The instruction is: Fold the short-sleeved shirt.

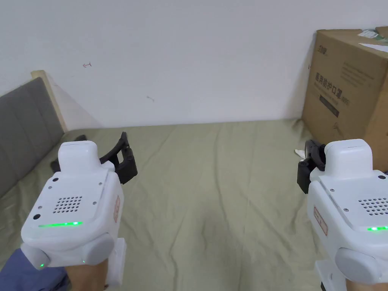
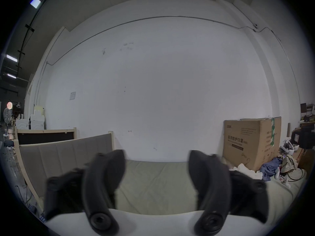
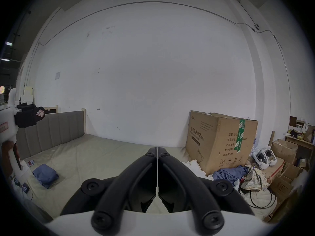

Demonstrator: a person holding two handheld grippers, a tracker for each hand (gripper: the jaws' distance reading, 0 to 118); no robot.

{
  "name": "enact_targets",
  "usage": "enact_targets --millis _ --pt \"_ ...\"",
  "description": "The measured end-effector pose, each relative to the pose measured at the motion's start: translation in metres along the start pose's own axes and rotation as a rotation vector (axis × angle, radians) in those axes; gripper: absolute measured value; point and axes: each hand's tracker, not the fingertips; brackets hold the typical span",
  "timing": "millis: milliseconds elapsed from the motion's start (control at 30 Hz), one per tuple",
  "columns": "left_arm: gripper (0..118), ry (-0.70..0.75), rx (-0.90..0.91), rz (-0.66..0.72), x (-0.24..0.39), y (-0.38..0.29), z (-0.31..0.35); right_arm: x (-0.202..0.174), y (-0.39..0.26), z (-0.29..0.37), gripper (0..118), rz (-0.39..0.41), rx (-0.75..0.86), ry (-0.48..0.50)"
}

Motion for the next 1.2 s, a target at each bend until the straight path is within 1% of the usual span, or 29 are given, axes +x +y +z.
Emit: enact_targets --millis 33,67,100,200,433,800,1200 --pt "47 -0.012 0.006 -0.006 0.004 -0.005 0.002 0.001 -0.002 0.001 3 -0.002 -0.002 -0.007" --pt "18 -0.029 0.004 -0.012 0.007 -0.008 0.003 0.003 -0.003 0.002 3 -0.002 -0.003 -0.011" --pt "7 -0.04 -0.009 -0.015 0.011 -0.01 0.005 0.004 -0.004 0.003 3 -0.004 -0.005 -0.014" --pt "6 -0.077 -0.034 0.01 0.015 -0.019 0.006 0.01 -0.01 0.001 3 -0.007 -0.013 -0.027" --pt "6 -0.094 -0.068 0.002 0.018 -0.034 0.009 0.016 -0.017 -0.002 3 -0.012 -0.023 -0.042" --pt "6 -0.118 -0.092 -0.037 0.022 -0.039 0.012 0.013 -0.019 -0.001 3 -0.019 -0.023 -0.044" --pt "6 -0.115 -0.107 -0.024 0.02 -0.042 0.01 0.013 -0.022 -0.003 3 -0.021 -0.034 -0.038"
